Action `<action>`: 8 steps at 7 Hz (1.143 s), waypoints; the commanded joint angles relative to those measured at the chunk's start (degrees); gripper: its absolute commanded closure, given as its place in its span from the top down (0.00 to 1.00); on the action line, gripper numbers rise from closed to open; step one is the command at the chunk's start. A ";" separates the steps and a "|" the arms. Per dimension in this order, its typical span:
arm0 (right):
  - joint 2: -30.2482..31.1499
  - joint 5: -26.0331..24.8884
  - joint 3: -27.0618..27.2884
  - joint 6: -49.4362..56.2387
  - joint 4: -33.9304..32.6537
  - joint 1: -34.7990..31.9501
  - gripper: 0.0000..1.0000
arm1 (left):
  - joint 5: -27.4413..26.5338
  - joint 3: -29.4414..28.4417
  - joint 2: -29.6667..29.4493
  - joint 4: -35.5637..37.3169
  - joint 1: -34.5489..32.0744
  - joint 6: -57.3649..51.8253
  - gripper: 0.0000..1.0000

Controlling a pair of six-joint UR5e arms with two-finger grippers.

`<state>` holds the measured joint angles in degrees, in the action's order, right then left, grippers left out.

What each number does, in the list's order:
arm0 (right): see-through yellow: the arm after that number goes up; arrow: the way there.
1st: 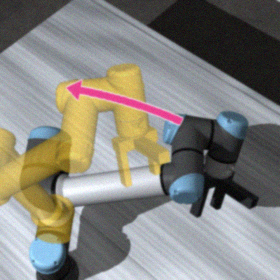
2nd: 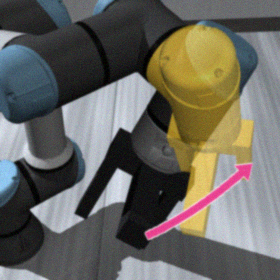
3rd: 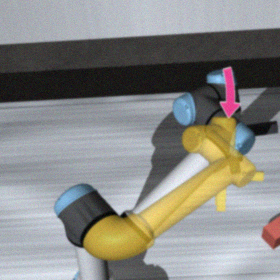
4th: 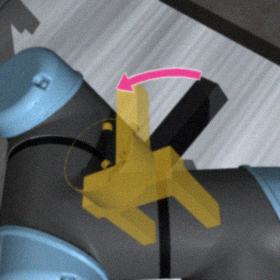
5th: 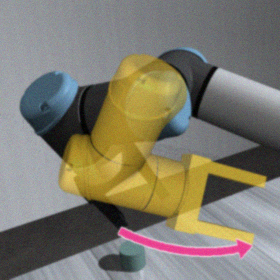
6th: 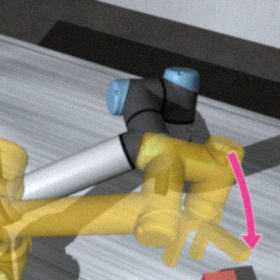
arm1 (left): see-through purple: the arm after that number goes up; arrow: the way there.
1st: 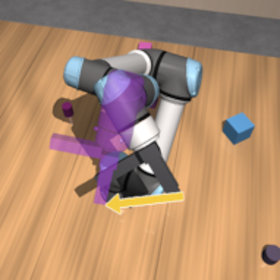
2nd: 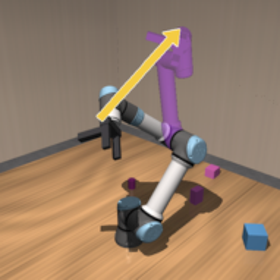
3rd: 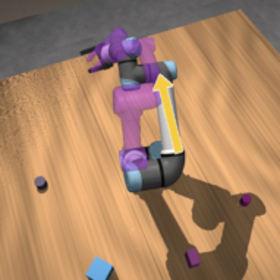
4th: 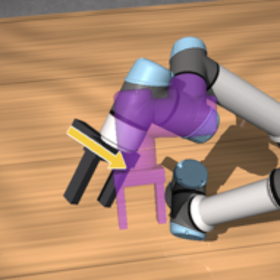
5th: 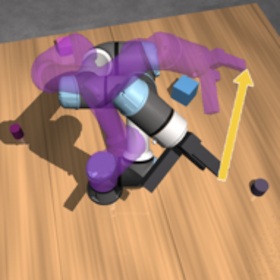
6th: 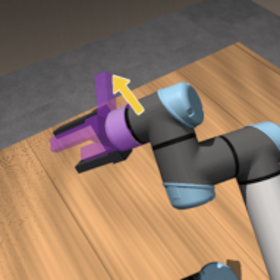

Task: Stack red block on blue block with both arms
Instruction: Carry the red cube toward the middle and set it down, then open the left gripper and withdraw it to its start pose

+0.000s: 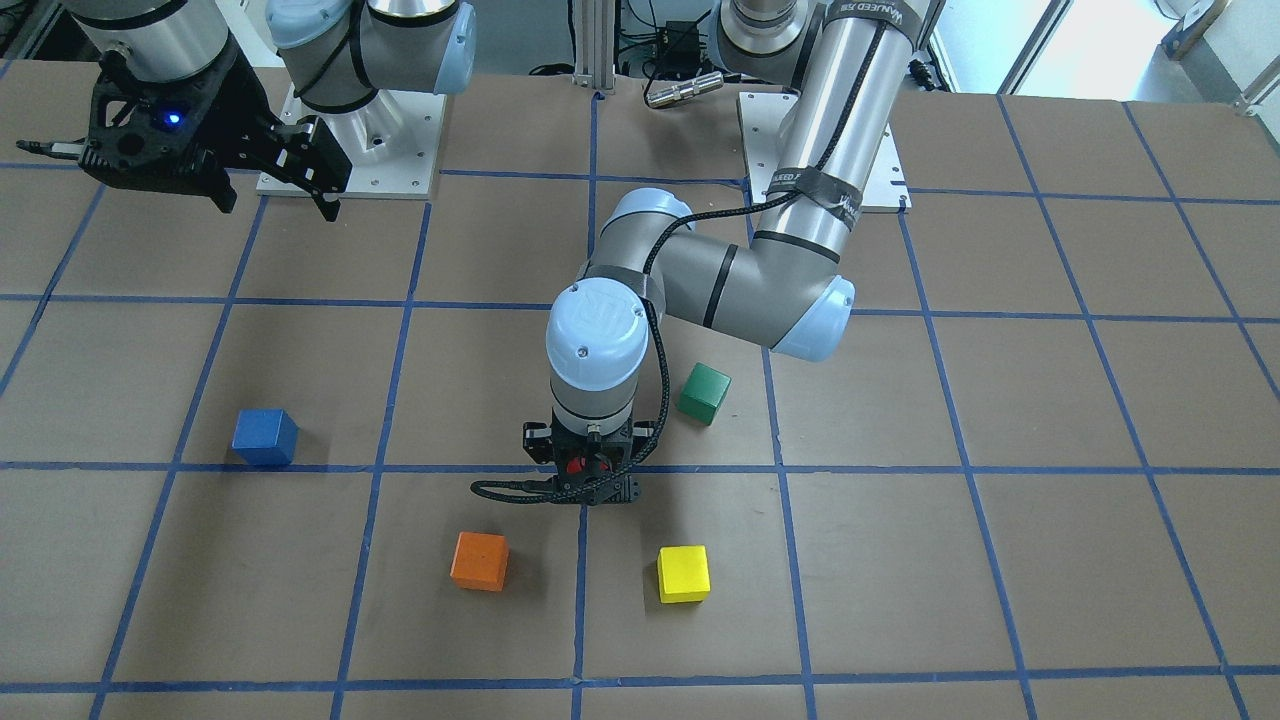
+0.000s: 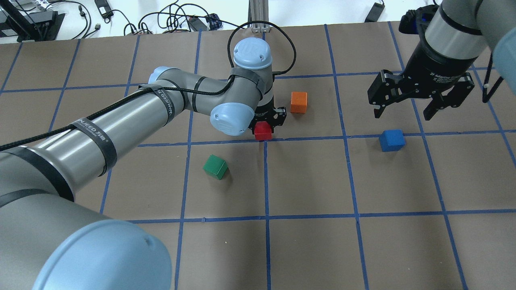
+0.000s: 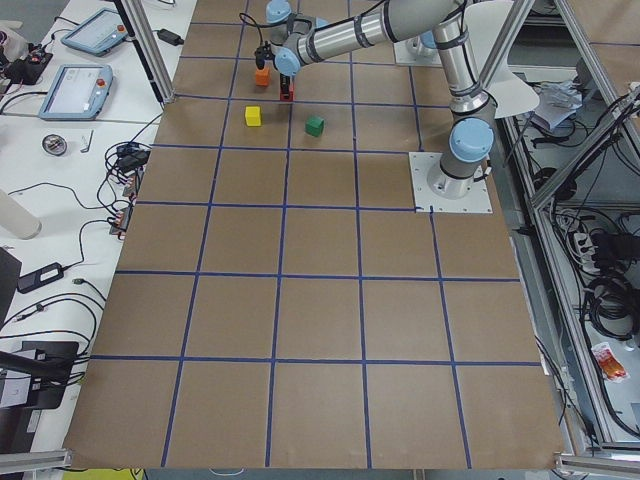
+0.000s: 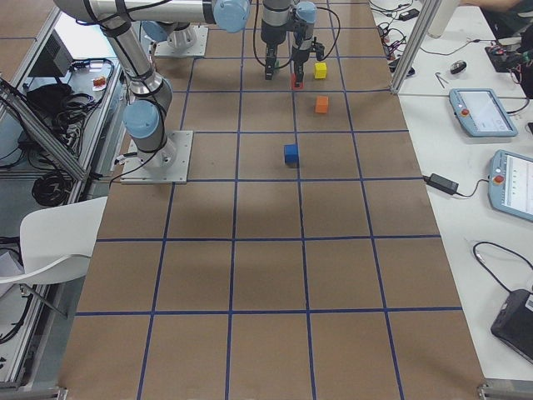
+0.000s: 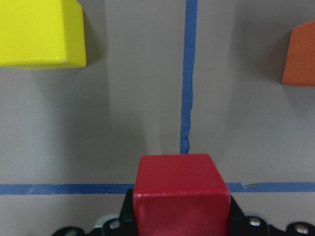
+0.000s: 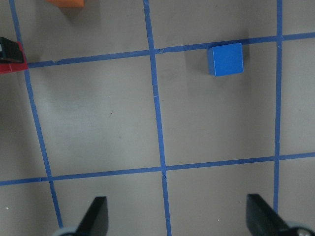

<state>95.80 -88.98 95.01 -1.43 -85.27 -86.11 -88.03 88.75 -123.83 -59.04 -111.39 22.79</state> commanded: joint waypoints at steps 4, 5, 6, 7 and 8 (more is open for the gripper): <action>-0.17 -0.75 -0.08 0.46 -0.07 0.15 1.00 | 0.14 0.18 2.00 2.54 1.16 -4.74 1.00; -0.43 -0.67 -0.26 0.72 -0.07 0.15 1.00 | -0.04 0.28 4.80 -0.17 2.91 -7.91 1.00; -0.52 -0.84 0.18 0.64 0.01 0.32 1.00 | -0.12 -0.33 8.75 -4.55 4.84 -10.29 1.00; -0.52 -0.41 0.09 0.72 -0.07 0.41 1.00 | -0.39 -0.25 13.92 -9.03 8.17 -17.45 1.00; -1.40 0.21 0.09 0.37 -0.16 0.50 1.00 | 0.48 -0.16 19.02 -13.25 13.77 -24.48 1.00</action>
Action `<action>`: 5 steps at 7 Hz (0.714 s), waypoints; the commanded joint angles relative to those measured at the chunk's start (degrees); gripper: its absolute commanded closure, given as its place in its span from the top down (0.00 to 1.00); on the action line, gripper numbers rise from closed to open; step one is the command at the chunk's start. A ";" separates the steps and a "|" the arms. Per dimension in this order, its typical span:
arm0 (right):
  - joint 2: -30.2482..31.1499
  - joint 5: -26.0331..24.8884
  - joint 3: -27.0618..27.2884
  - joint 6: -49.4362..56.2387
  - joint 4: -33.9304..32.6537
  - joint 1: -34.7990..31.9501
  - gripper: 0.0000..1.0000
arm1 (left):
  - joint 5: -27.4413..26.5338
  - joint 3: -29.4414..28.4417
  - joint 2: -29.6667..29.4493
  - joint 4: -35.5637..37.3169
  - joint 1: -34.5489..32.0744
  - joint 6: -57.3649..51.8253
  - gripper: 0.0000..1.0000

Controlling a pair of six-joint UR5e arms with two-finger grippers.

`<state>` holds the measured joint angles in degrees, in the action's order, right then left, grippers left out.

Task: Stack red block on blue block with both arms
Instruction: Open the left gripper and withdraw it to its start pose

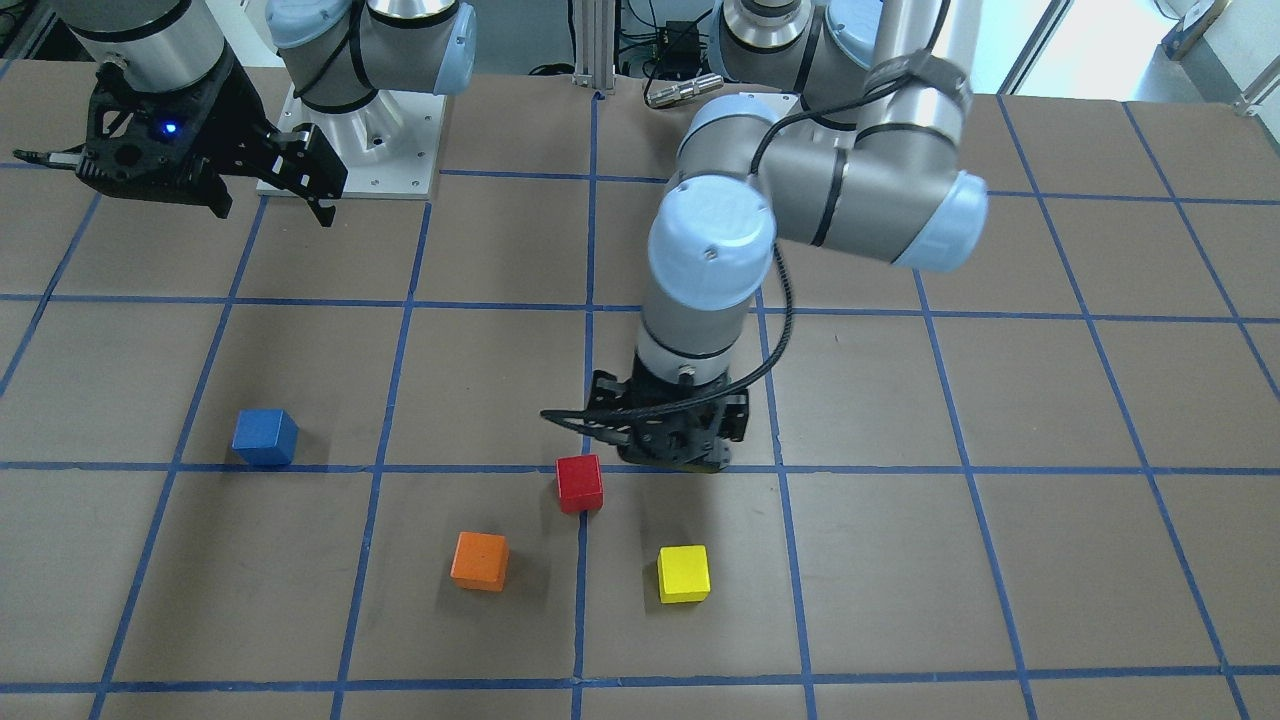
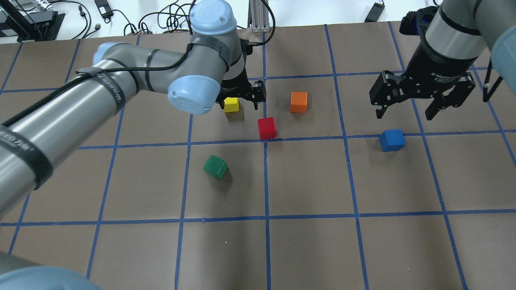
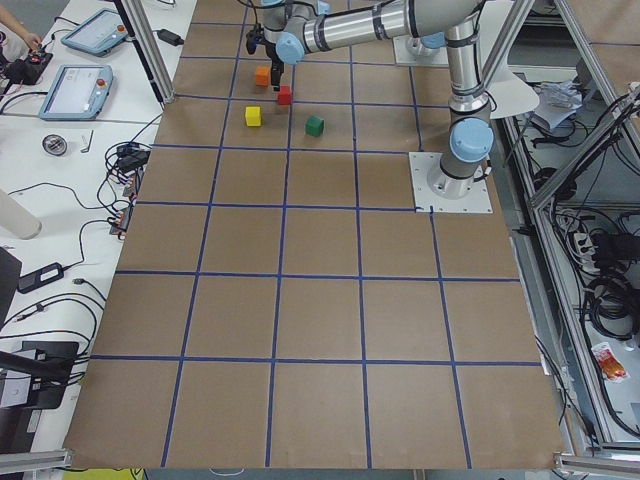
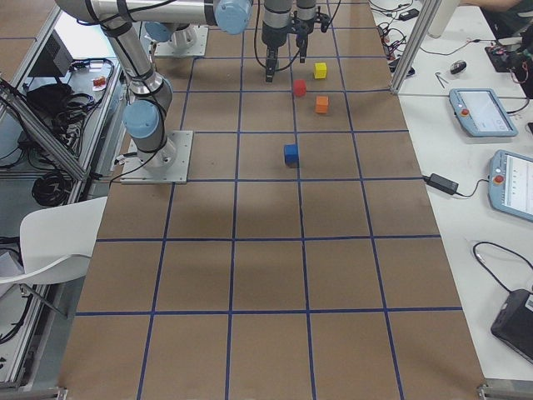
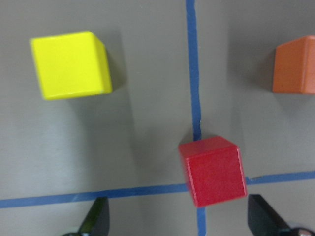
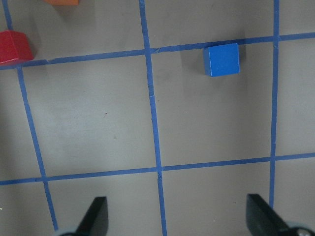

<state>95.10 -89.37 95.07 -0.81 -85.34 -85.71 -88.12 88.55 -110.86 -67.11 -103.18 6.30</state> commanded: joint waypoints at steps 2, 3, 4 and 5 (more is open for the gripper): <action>-4.12 -0.10 -0.32 -0.94 -3.66 -0.06 1.00 | -0.38 0.39 14.93 -16.95 10.97 -13.59 1.00; -4.74 0.86 -0.24 -2.86 -8.22 -0.33 1.00 | -1.17 0.65 19.84 -19.44 11.59 -13.60 1.00; -7.44 0.78 -0.58 -11.32 -8.52 -1.03 1.00 | -1.09 0.65 22.24 -19.29 12.55 -13.08 1.00; -9.47 0.78 -0.76 -17.49 -9.13 -3.21 1.00 | -1.44 0.57 22.09 -19.03 12.39 -12.46 1.00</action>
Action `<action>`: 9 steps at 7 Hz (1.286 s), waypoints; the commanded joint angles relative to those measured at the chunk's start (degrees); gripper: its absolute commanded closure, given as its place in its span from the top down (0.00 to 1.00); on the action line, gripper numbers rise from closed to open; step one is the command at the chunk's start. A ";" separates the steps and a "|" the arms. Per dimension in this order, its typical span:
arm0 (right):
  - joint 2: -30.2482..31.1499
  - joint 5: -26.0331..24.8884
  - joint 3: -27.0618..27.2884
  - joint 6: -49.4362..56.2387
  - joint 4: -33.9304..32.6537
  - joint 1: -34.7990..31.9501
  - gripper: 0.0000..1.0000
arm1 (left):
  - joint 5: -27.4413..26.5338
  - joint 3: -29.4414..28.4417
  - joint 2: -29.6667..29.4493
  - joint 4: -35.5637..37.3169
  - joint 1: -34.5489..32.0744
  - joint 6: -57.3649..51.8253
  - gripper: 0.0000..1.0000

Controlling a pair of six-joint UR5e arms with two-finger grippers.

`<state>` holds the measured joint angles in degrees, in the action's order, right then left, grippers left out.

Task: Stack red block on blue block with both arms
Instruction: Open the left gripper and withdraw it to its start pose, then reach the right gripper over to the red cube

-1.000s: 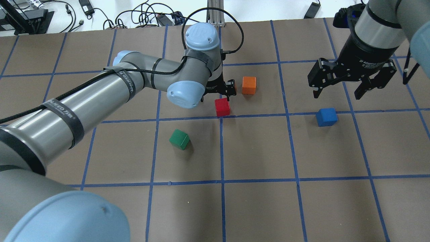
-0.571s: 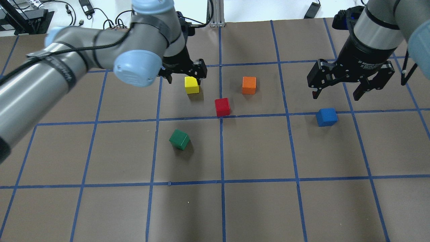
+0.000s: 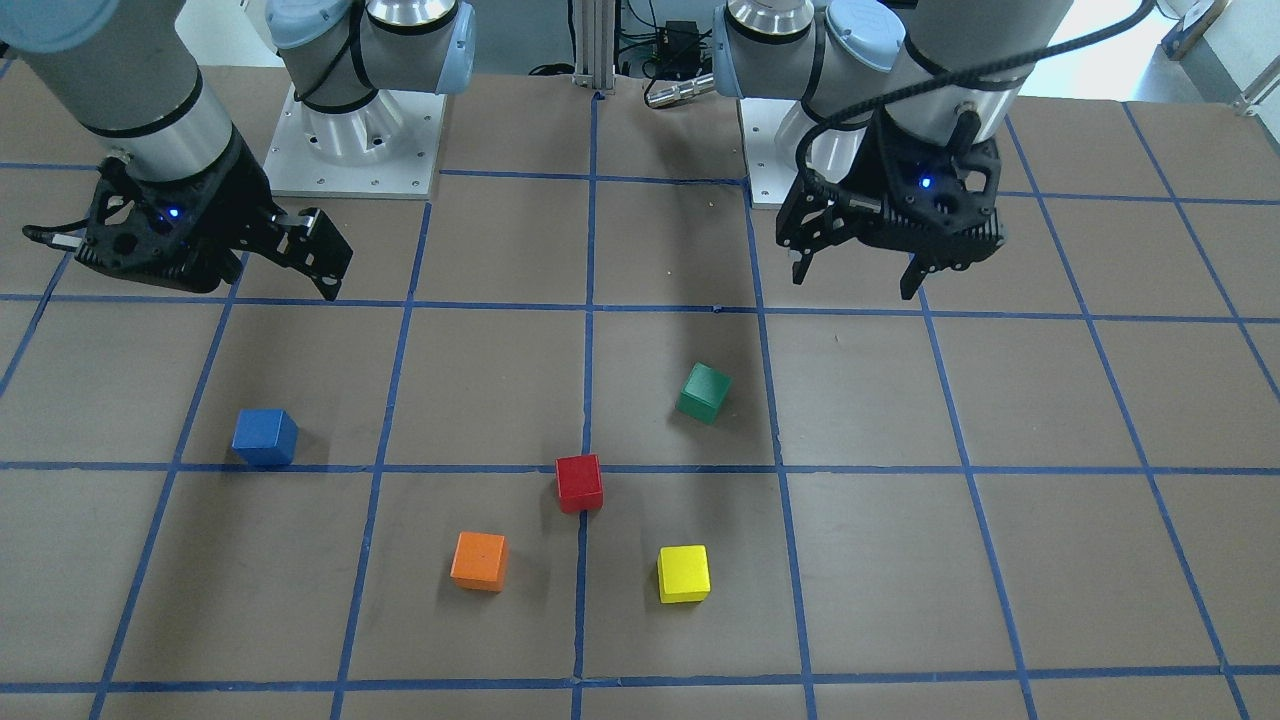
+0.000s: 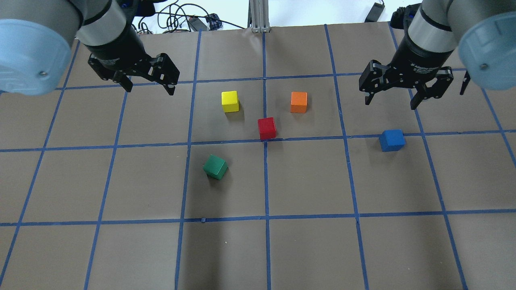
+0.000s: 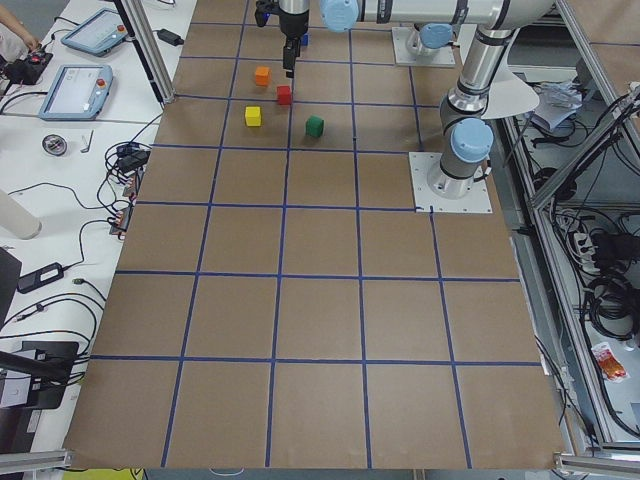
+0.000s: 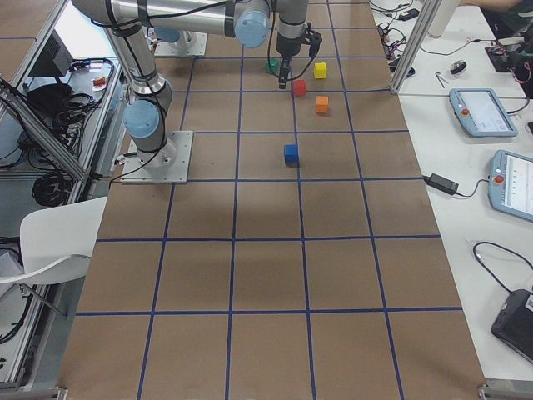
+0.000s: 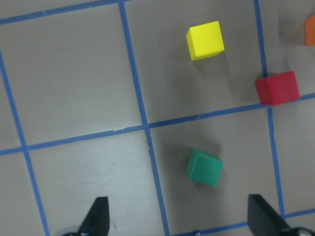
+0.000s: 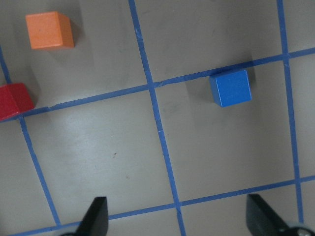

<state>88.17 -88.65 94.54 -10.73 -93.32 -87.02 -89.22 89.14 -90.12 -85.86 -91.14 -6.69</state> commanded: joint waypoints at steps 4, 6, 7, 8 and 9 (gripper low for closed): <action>-11.07 2.34 -0.06 -7.82 -15.47 -11.94 1.00 | -2.08 -2.99 -1.11 0.16 -0.35 2.74 1.00; -14.93 2.52 -0.06 -7.37 -23.73 -15.09 1.00 | -2.10 -2.22 -1.21 0.08 -0.44 2.65 1.00; -16.61 2.52 -0.06 -7.72 -25.32 -16.94 1.00 | -1.32 -3.00 -1.90 0.16 -0.44 3.17 1.00; -17.84 2.52 0.03 -7.20 -26.99 -17.30 1.00 | -1.40 -2.31 -1.65 0.16 -0.44 3.09 1.00; -18.64 2.52 0.12 -6.93 -27.52 -17.31 1.00 | -1.48 -1.78 -1.03 -0.01 -0.53 3.09 1.00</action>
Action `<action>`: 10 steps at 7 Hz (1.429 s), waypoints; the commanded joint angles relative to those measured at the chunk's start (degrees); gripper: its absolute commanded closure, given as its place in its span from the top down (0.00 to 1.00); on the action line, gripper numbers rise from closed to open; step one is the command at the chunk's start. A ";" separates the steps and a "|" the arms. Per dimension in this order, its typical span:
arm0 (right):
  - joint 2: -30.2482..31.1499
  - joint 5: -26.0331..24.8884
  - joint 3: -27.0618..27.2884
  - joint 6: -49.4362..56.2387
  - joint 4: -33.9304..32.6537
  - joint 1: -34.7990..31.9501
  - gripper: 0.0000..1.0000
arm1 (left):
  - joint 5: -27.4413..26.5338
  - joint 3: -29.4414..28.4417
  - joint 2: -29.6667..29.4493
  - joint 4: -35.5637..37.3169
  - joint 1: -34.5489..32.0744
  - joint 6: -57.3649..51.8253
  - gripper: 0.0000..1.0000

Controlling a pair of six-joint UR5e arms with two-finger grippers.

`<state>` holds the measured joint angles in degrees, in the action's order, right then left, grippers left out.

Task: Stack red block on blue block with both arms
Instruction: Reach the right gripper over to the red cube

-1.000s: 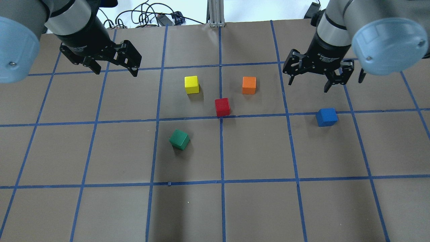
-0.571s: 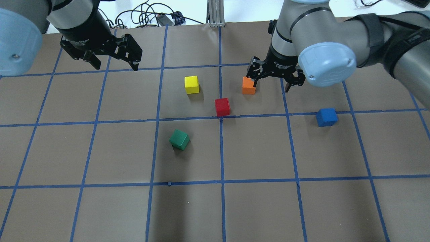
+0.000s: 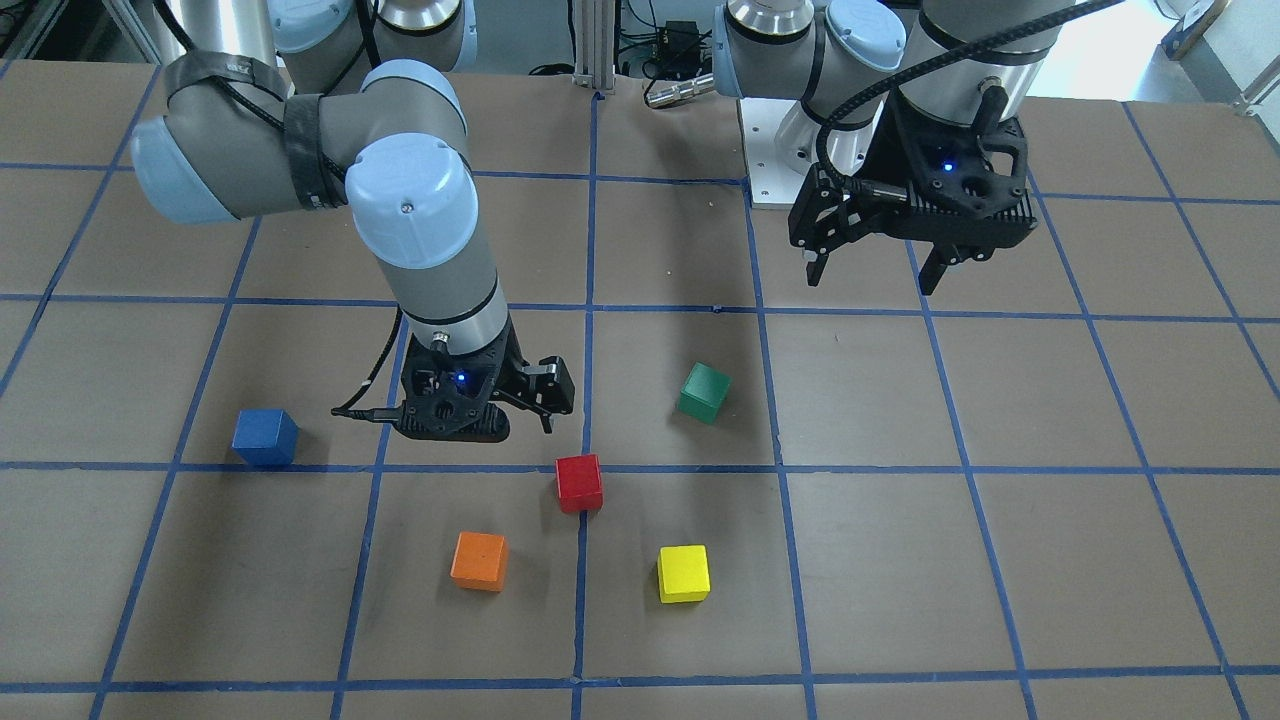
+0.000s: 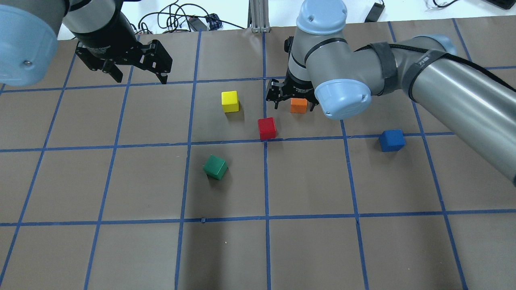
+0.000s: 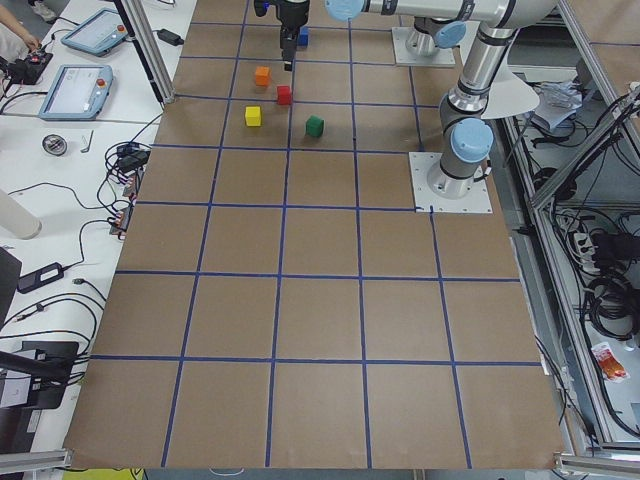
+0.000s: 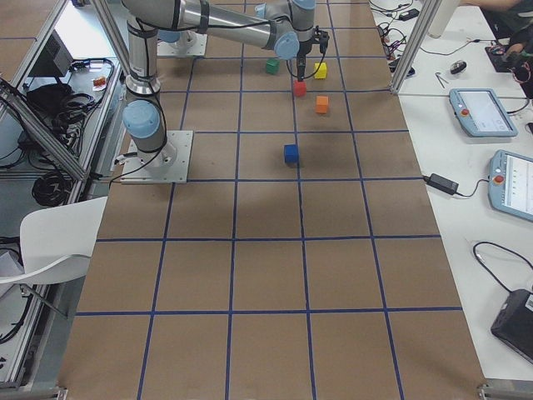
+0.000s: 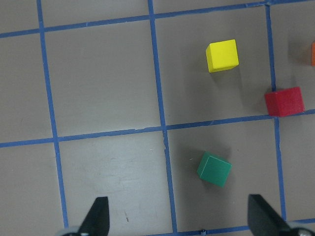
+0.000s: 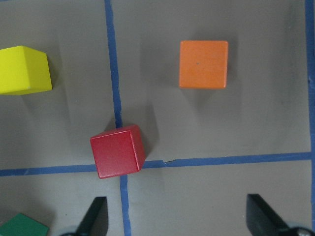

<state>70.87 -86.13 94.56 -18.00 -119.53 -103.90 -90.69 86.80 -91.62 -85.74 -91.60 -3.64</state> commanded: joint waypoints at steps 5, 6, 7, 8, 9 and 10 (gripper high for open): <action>-9.60 0.18 0.09 -0.28 -10.46 -5.35 1.00 | -0.01 0.83 0.57 0.05 -0.07 -0.14 1.00; -10.30 0.18 0.09 0.33 -10.55 -5.35 1.00 | -0.01 0.91 0.57 0.05 -0.07 -0.06 1.00; -11.09 0.18 -0.08 0.68 -10.73 -5.35 1.00 | -0.01 0.91 0.57 0.05 -0.07 -0.06 1.00; -12.15 0.09 -0.08 0.68 -11.16 -5.35 1.00 | -0.01 0.91 0.57 0.05 -0.07 -0.06 1.00; -13.20 0.18 0.01 0.77 -12.82 -5.35 1.00 | -0.01 0.91 0.57 0.05 -0.07 -0.06 1.00; -13.47 0.18 0.01 0.68 -12.92 -5.35 1.00 | -0.01 0.91 0.57 0.05 -0.07 -0.06 1.00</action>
<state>58.10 -85.98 94.54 -17.30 -131.79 -109.25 -90.70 87.71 -91.05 -85.69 -91.67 -3.69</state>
